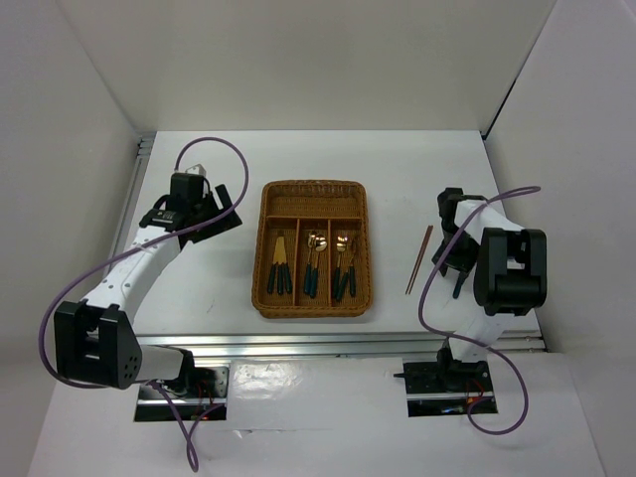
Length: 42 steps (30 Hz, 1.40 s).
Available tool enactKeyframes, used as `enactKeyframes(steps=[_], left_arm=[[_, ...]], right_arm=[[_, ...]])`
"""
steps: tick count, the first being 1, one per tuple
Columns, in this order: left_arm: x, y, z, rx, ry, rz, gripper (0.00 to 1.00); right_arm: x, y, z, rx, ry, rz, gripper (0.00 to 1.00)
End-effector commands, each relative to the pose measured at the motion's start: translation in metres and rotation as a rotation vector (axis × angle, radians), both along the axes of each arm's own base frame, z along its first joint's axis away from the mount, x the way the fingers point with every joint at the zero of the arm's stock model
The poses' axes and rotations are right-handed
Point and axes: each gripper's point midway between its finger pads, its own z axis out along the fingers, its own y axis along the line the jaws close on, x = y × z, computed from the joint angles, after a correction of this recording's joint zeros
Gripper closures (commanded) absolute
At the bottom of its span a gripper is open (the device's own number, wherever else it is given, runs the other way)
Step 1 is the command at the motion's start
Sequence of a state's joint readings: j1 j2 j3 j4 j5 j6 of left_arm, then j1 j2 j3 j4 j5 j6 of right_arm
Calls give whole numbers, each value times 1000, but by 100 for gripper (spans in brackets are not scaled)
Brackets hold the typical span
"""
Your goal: Sort the eating utensils into containers
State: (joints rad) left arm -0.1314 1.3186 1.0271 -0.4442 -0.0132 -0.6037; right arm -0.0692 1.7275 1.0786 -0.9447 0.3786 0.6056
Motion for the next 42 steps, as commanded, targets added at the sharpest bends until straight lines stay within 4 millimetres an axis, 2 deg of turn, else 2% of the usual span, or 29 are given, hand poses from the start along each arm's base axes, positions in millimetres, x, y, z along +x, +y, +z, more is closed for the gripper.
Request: enactKeyframes(steps=[1,3,5,8,11,14,17,20,23,26,28,33,35,37,38,42], left_arm=[[7,4,3,20,-22,3,12],[7,4,3,20,-22,3,12],[8,4,0,21,-13,3,12],[8,6,0,29,-14,11,12],[8,6,2,29,-14,11,12],[8,6,2,29,-14,11,12],[8,6,2,29,-14,11,12],[8,6,2,29,-14,11,11],[6,6,2,29,-14,11,11],[6,8,1,35,-15,17,11],[6,8,1,35,-15,17,11],[6,8,4,34,-24,17,11],[5,6,5,28,-23,11,11],[5,5,5,21,-22,4,11],[9,4,10,19,-40,5,11],[9,-3,12,-2,-50,-45,10]], right_arm=[[2,-13,11,-79,-1,-12,40],[-1,-13,11,-78,8,-12,37],[-1,-15,9,-90,20,-11,30],[-2,-15,1,-90,21,-1,25],[-1,-9,-8,-49,10,23,25],[2,-7,-9,-27,5,48,25],[4,-5,-12,-17,0,65,32],[2,-5,-15,-15,11,65,45],[0,-5,-21,-12,49,66,50],[1,-5,-20,-12,46,57,58],[3,-3,-16,-3,26,57,58],[31,2,22,22,-133,59,58],[52,6,47,45,-267,89,53],[64,14,64,82,-360,121,49],[68,13,77,71,-432,134,47],[74,17,101,74,-580,162,38]])
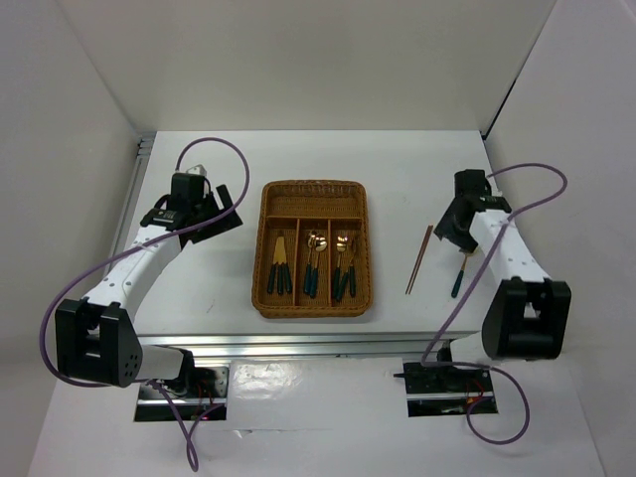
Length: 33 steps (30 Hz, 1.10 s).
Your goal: Sort the eating utensils into containers
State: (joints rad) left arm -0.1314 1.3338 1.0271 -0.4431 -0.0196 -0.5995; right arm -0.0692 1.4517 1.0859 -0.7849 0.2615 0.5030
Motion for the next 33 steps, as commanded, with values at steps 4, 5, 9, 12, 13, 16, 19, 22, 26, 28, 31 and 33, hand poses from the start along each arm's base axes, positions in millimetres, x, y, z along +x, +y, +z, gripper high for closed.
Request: enactKeyframes(steps=[4,5,9,12,13,16,19,22,26,28,31,33], left_arm=[[11,-21,33,-54,-123,-153,8],[8,-35,42,-106,-146,-222,7],[0,-80,65,-189,-217,-434,7],[-1,-110,70,-172,-204,-526,7],[-4,-130,75,-161,-208,-579,7],[-11,-154,81,-150,-213,-618,7],[-13,-175,89,-180,-233,-663,7],[-15,-194,96,-177,-238,-712,7],[-13,-201,92,-161,-217,-713,7],[-10,-203,87,-159,-206,-713,7],[-10,-203,87,-159,-206,-713,7],[-7,-202,83,-151,-198,-706,7]], right_arm=[[12,4,33,10,-232,7,33],[9,3,32,8,-236,-8,33],[0,-4,27,-6,-253,-103,29],[-13,-14,21,-57,-210,-148,27],[-21,-19,9,-70,-152,-161,27],[-27,-21,-10,-70,-76,-168,26],[-20,-14,-25,-21,-46,-137,26],[-27,-27,-41,-59,36,-218,26],[-49,-45,-57,-125,160,-356,44],[-49,-45,-57,-128,160,-385,63],[-42,-44,-45,-112,99,-386,79],[-38,-45,-37,-110,57,-389,80]])
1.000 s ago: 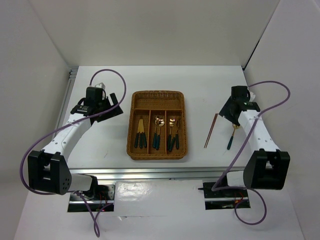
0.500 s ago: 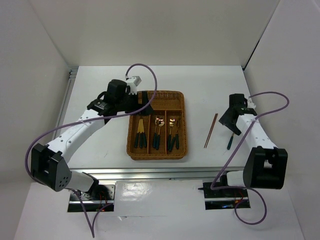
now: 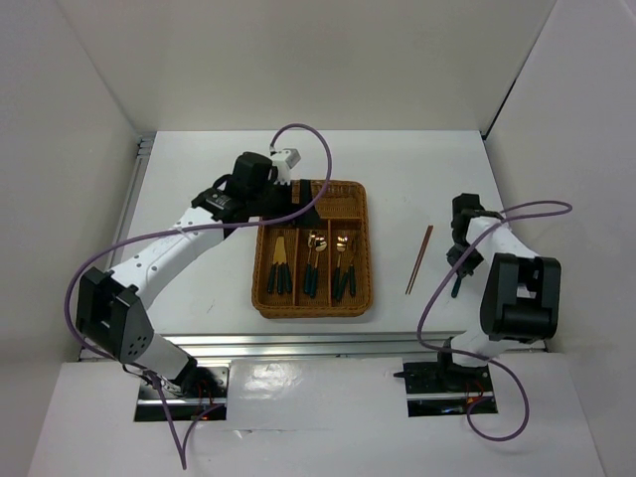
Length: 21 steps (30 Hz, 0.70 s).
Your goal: Sort the eating utensils into containers
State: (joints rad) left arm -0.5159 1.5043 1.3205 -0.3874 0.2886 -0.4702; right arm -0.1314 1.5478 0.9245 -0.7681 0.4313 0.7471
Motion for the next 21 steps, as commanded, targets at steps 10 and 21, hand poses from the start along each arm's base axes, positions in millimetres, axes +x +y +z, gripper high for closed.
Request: enactKeyframes(steps=[10,21], left_arm=[[14,-4,-8,28,-12,-9,7],[20,7,-20,51,1,8,7]], right_arm=[[-21,-35,48,-204,-31,-184,100],[-18,-29,-4,-156,241,-186,100]])
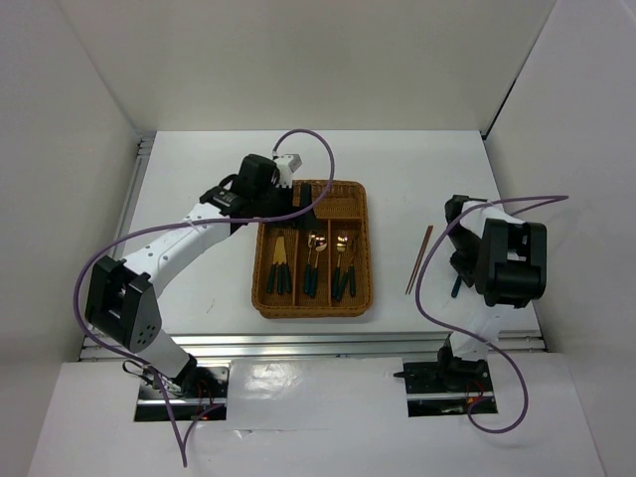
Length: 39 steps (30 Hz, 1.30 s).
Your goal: Sort the eating utensils into containers
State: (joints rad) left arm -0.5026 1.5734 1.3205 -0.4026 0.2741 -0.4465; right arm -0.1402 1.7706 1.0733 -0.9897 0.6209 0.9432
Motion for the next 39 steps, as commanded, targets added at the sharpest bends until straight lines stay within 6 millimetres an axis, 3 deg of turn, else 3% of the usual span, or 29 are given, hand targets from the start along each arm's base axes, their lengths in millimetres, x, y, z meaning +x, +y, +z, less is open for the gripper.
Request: enactKeyframes(steps=[1,11,15,26,32,39], left_arm=[[11,4,15,-8,-64,4,7],[12,9,9,6,-51,20,7],[13,11,11,12,-54,27,7],[17,13,16,21,-68,45,7],[17,13,16,21,-69,45,7],[19,15,18,31,-74,59,7]], right_arm=[[-3,0,-1,13,42,-4,100],[23,25,-14,188,-115,136,100],[22,31,-23,230,-107,166,100],[68,55,-32,381,-254,336,100],[100,79,-21,392,-334,469,100],[119,104,-31,374,-251,558,100]])
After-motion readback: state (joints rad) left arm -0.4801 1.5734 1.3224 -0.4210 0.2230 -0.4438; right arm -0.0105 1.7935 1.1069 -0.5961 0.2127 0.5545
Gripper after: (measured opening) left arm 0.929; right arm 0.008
